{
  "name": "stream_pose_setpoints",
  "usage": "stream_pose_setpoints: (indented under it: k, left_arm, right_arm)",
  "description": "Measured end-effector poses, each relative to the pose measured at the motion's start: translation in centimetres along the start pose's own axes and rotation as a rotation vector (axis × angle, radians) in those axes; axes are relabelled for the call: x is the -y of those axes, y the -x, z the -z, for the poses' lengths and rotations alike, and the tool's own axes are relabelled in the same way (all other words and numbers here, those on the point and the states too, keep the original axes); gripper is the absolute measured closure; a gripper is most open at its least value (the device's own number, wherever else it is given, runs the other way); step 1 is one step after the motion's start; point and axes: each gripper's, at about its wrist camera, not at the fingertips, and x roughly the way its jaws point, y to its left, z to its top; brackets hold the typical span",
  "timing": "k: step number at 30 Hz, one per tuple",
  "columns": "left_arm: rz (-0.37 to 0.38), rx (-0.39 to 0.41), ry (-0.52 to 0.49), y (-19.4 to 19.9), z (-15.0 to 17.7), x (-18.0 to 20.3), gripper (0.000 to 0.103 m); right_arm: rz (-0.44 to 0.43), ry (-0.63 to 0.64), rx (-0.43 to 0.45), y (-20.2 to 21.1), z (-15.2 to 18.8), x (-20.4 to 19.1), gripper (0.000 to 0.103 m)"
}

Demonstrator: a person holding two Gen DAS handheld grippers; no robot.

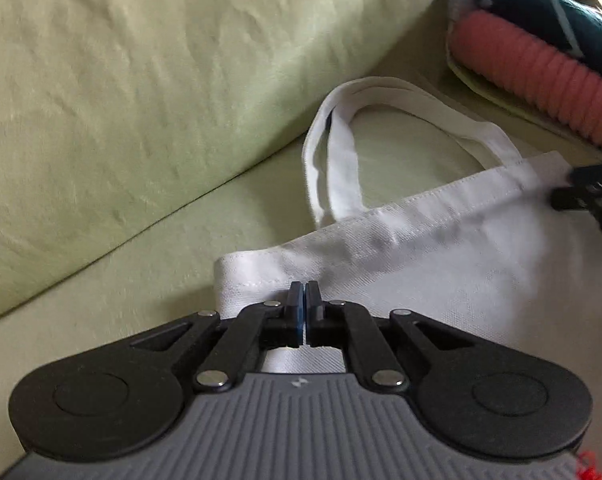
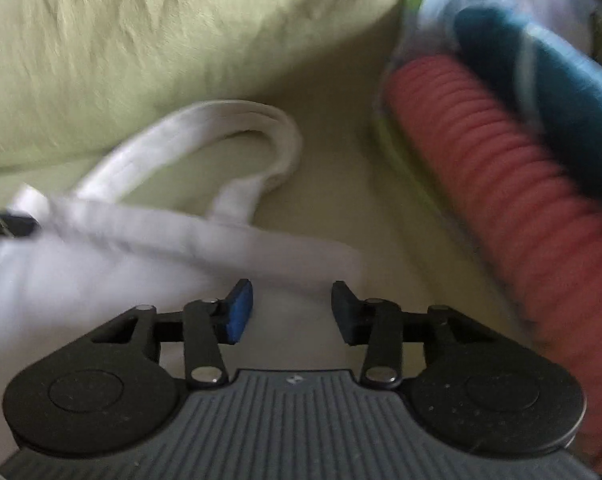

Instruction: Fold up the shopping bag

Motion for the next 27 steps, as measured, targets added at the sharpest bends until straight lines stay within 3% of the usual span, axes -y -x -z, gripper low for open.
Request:
stream_pose_setpoints:
  k: [2, 6, 7, 8, 11, 15, 20, 24, 26, 27]
  left_arm:
    - [0.016, -0.005, 0.017, 1.9, 1.6, 0.8, 0.101]
    - [0.049, -0.016, 0.050, 5.8, 4.7, 2.3, 0.100]
    - [0.057, -0.019, 0.058, 6.7, 5.5, 2.6, 0.099]
    - [0.065, -0.021, 0.066, 7.7, 6.3, 3.0, 0.098]
    - [0.090, -0.029, 0.091, 10.5, 8.7, 4.1, 0.099]
    - [0.123, -0.043, 0.157, 14.5, 12.3, 4.8, 0.099]
    - [0.068, -0.054, 0.157, 19.0, 16.4, 5.2, 0.099]
    - [0.022, -0.101, 0.188, 20.9, 17.1, 5.3, 0.098]
    - [0.004, -0.154, 0.216, 21.5, 16.3, 5.1, 0.093]
    - [-0.004, -0.160, 0.239, 22.1, 15.9, 4.9, 0.092]
  right_arm:
    - [-0.015, -0.017, 0.022, 2.9, 1.2, -0.4, 0.067]
    - [-0.146, -0.007, 0.073, 8.4, 4.5, -3.3, 0.068]
    - [-0.185, 0.003, 0.056, 9.3, 5.4, -4.2, 0.072]
    - [-0.222, 0.005, 0.017, 9.8, 6.3, -4.9, 0.085]
    - [-0.179, 0.002, -0.012, 11.8, 9.4, -6.0, 0.087]
    - [-0.160, -0.076, -0.051, 15.8, 13.2, -4.6, 0.087]
    - [-0.128, -0.133, -0.065, 19.6, 17.9, -3.4, 0.086]
    - [-0.090, -0.181, -0.119, 21.3, 18.5, -3.2, 0.085]
    - [-0.046, -0.189, -0.119, 22.4, 17.9, -3.4, 0.083]
    - [-0.023, -0.194, -0.096, 23.6, 17.7, -3.5, 0.076]
